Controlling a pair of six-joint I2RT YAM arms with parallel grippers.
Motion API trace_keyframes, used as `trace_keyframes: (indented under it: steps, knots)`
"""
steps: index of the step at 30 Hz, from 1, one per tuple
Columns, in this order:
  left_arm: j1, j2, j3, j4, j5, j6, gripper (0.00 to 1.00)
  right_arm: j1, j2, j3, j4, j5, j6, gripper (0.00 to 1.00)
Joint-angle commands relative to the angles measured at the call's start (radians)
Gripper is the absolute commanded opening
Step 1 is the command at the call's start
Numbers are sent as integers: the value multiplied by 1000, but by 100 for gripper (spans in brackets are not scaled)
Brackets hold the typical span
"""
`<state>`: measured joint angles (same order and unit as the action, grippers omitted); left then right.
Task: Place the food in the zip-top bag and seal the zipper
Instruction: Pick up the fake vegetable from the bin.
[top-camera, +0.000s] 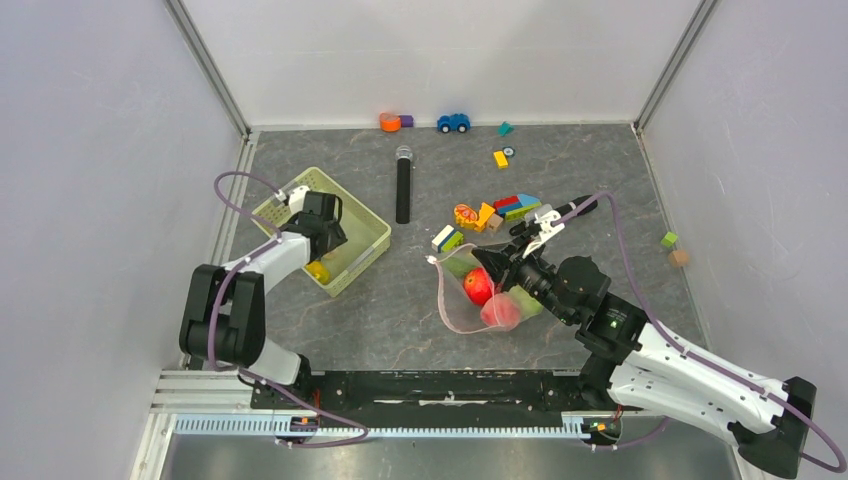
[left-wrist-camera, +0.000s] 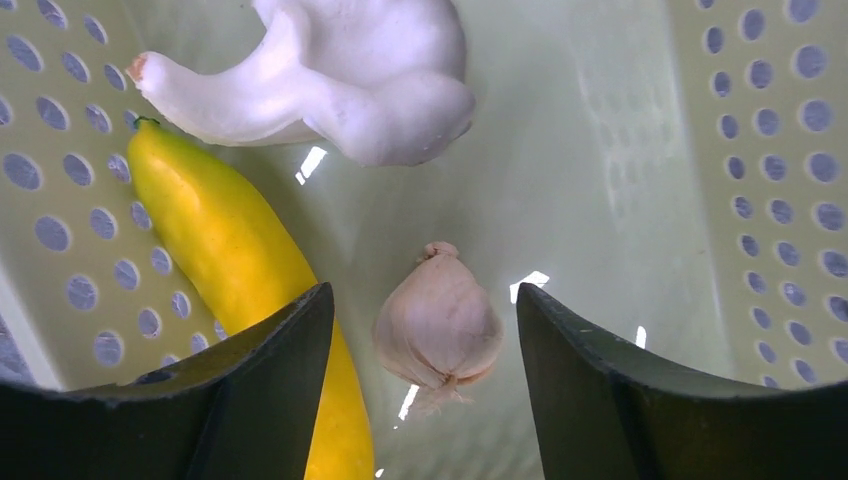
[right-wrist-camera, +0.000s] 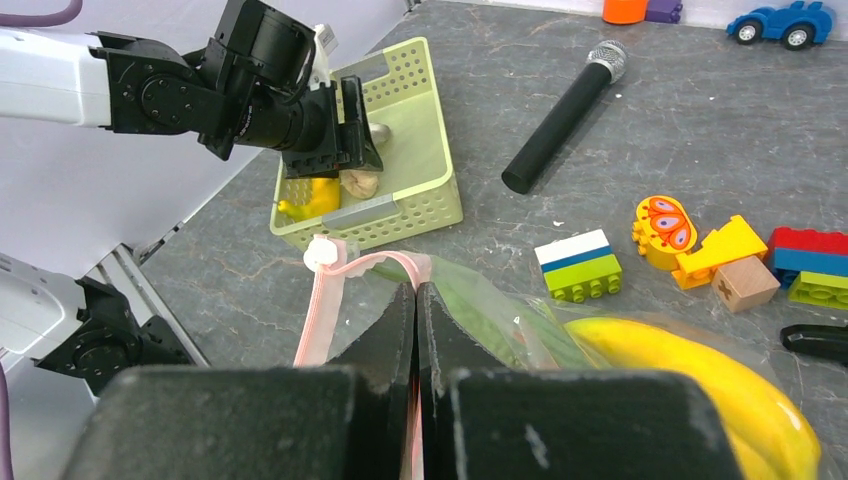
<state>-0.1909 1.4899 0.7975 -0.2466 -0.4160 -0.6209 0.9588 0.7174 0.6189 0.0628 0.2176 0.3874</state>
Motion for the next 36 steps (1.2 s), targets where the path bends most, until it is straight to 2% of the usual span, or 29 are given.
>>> trace_keyframes:
  steps: [1,6,15,22,28,36]
  knots:
    - [13,42,31,21,1,-16,70,3,-14,22,15,53,-4,0]
    - [19,74,37,31,24,-19,60,2,-32,8,15,65,8,0]
    - [22,116,43,41,83,-13,28,2,-40,2,15,81,19,0]
    - [22,75,26,63,123,6,2,3,-33,6,18,81,26,0]
    - [22,-16,3,84,225,50,2,3,-20,19,17,72,26,0]
    - [22,-222,-42,83,276,43,2,3,-6,31,21,63,27,0]
